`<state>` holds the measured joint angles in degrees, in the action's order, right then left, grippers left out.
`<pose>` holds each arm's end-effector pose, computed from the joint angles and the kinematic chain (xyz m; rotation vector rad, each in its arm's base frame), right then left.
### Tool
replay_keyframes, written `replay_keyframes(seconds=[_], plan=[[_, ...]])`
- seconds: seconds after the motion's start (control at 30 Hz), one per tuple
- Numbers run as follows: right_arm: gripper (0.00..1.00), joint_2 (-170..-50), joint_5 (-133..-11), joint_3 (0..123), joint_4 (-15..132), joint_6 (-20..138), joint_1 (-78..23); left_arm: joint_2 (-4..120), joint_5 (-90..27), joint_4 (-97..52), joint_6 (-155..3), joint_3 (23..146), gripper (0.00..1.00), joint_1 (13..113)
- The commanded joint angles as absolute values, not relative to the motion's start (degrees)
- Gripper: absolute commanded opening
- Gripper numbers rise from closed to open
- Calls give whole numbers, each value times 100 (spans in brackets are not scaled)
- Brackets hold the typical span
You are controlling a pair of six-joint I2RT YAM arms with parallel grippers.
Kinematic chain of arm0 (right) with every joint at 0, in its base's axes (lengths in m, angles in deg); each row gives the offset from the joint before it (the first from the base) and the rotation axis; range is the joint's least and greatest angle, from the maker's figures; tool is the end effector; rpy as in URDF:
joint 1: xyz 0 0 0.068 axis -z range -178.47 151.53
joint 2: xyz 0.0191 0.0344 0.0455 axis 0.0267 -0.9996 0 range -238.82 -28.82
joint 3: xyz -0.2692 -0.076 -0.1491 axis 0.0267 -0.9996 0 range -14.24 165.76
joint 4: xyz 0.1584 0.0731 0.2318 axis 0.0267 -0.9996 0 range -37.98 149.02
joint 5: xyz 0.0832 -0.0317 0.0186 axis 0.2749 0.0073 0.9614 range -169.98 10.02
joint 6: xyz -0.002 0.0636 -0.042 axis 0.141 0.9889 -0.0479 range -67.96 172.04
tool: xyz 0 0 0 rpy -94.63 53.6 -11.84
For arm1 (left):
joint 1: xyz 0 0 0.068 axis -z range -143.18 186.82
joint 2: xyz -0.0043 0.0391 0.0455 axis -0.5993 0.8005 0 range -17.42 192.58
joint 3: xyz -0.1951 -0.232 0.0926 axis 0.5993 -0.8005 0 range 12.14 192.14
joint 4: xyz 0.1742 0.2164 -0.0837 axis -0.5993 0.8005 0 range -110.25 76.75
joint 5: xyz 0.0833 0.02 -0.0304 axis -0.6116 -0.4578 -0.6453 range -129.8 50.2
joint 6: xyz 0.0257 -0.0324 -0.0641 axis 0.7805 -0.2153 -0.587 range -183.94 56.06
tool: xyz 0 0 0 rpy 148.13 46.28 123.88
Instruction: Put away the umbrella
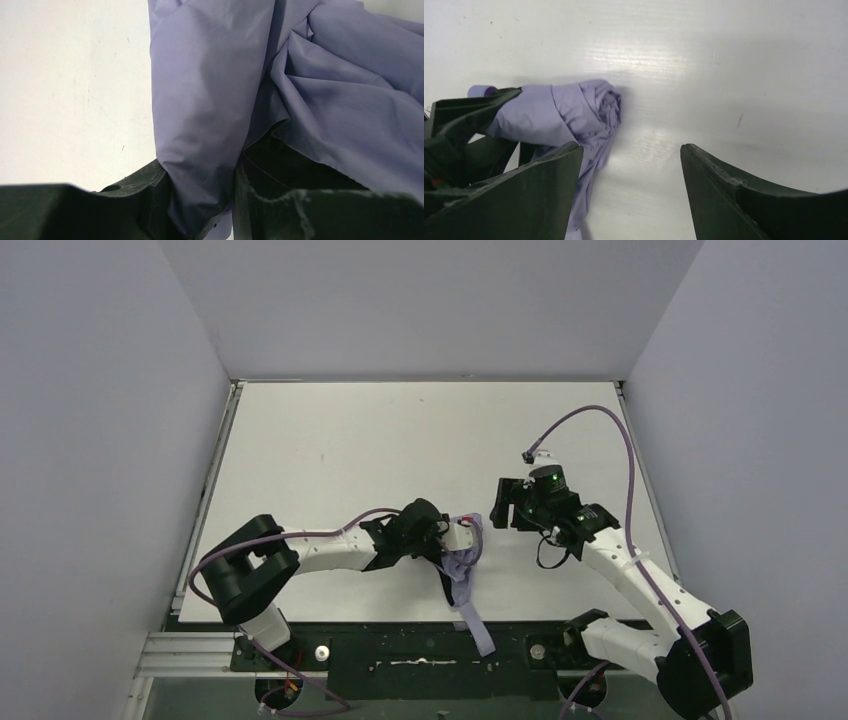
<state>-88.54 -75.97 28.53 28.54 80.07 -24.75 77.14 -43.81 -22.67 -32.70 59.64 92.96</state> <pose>0.2120 0.1097 0.2558 0.0040 2.4624 0.5144 0.2125 -0.3085 0.1639 1.5991 1.7238 -0.1313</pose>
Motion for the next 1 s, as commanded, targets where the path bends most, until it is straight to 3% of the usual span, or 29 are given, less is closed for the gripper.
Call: replay_keyframes(seconds=[0.0, 0.17, 0.43, 0.63, 0.97], plan=[[72, -9057, -7246, 3015, 4178, 6968, -2257, 7579, -4252, -2654, -2246, 5482, 0, 9536], [74, -9650, -6249, 3381, 4560, 5733, -2166, 7560, -4505, -3246, -1921, 5119, 0, 9738], [75, -10475, -3907, 4145, 3454, 4149, -1883, 7630, -4841, -4059, -1122, 4610, 0, 9943], [76, -11046, -3682, 4681, 1841, 2722, -1860, 7700, -4946, -4287, -983, 4510, 0, 10057], [75, -12085, -3495, 5047, 1456, 2297, -2141, 7851, -5170, -4584, -858, 4387, 0, 10245]])
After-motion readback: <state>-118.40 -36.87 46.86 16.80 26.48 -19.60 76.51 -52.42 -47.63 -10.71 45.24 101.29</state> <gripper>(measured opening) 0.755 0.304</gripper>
